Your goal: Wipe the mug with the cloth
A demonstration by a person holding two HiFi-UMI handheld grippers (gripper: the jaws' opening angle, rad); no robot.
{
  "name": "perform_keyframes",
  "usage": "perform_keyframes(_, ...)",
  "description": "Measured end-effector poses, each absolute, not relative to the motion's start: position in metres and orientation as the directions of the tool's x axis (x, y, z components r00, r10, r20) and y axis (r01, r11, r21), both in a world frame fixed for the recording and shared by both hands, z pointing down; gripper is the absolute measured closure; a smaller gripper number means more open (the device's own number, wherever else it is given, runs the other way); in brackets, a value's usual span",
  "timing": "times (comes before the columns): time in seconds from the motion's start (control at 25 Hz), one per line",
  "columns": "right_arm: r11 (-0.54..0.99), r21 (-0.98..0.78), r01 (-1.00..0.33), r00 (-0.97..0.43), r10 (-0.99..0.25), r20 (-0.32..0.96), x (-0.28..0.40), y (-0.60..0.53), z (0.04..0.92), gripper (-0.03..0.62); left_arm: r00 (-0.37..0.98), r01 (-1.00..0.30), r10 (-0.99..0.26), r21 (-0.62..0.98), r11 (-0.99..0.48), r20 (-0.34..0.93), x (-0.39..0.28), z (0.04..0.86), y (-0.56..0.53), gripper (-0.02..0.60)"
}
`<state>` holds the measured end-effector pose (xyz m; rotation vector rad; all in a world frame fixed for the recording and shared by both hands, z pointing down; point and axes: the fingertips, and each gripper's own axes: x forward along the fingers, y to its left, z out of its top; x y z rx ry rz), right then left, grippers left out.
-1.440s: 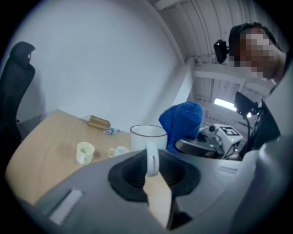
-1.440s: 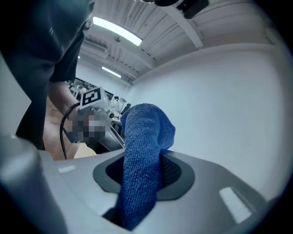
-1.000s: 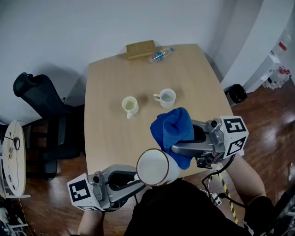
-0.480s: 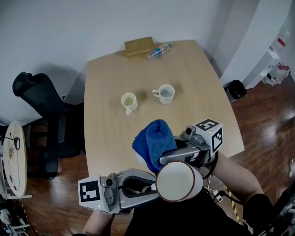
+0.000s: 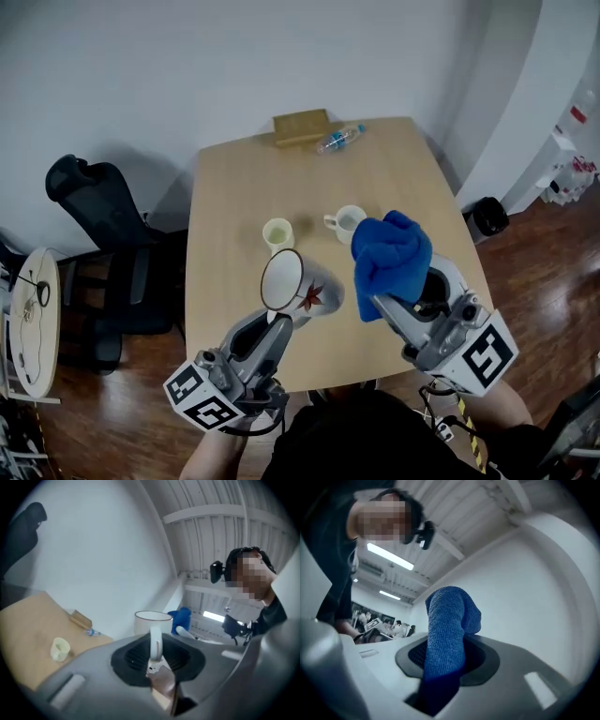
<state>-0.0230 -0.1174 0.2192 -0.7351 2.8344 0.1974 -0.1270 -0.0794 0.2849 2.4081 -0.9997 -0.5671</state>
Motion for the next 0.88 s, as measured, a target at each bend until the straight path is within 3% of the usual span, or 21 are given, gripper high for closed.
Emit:
perform_keyframes(0.12,0.808,0.393,-0.44,-0.898,-0.41,-0.161,-0.06,-0.067,0.229,0.461,0.613,-0.541,-0.768,0.611,-0.578,-0.184,-0.126,0.289,-0.085,0.515)
perform_keyframes(0.24,0.647,0.667,-0.368,-0.899,-0.431,-0.078,-0.088,-0.051,0.252,0.461,0.614,-0.505,-0.762,0.641,-0.579,-0.205,-0.117,0.286,-0.085,0.515)
perform_keyframes(0.32,0.578,0.738,-0.349,-0.89,-0.452,-0.067,-0.09,-0.05,0.256,0.461,0.621,-0.492,-0.755,0.643,-0.587,-0.213,-0.111,0.284,-0.083,0.515)
perform_keyframes(0.4,0.603,0.711,-0.36,-0.892,-0.445,-0.074,-0.085,-0.052,0.25,0.461,0.628,-0.482,-0.747,0.643,-0.595,-0.219,-0.109,0.283,-0.08,0.515)
perform_keyframes(0.52,0.769,0.497,-0.402,-0.9,-0.433,-0.057,-0.065,-0.072,0.245,0.461,0.642,-0.465,-0.73,0.64,-0.612,-0.232,-0.111,0.28,-0.076,0.515)
perform_keyframes(0.64,0.901,0.015,-0.434,-0.899,-0.432,-0.074,-0.042,-0.115,0.244,0.461,0.676,-0.425,-0.69,0.629,-0.651,-0.259,-0.111,0.273,-0.071,0.515)
perform_keyframes(0.76,0.915,-0.369,-0.165,-0.934,-0.265,-0.241,-0.032,-0.137,0.242,0.461,0.726,-0.361,-0.616,0.594,-0.719,-0.305,-0.1,0.265,-0.053,0.515)
perform_keyframes(0.88,0.753,-0.645,0.13,-0.905,-0.176,-0.388,-0.027,-0.142,0.26,0.461,0.768,-0.258,-0.52,0.562,-0.786,-0.374,-0.085,0.25,-0.032,0.515)
